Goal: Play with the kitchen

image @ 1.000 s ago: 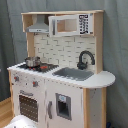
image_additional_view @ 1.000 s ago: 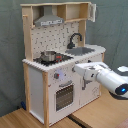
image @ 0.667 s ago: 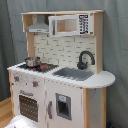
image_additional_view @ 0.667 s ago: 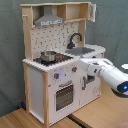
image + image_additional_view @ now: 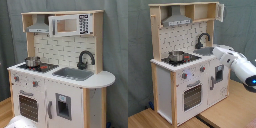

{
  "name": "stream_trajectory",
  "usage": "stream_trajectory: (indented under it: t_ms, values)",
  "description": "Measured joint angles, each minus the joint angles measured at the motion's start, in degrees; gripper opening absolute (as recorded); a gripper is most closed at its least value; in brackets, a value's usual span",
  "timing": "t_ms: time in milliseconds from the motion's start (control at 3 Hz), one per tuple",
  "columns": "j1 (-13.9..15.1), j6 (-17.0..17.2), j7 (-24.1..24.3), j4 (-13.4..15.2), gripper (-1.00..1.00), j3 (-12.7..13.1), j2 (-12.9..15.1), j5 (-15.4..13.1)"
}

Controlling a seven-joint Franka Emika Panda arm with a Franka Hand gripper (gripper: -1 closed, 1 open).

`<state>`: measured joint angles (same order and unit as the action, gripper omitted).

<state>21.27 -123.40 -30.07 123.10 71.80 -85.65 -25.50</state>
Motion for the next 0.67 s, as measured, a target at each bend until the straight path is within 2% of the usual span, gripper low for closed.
stream_trajectory:
  t_ms: [667]
  values:
    - [0.5, 6.9, 12.4, 0.8, 1.0, -2.6, 0.1, -3.1]
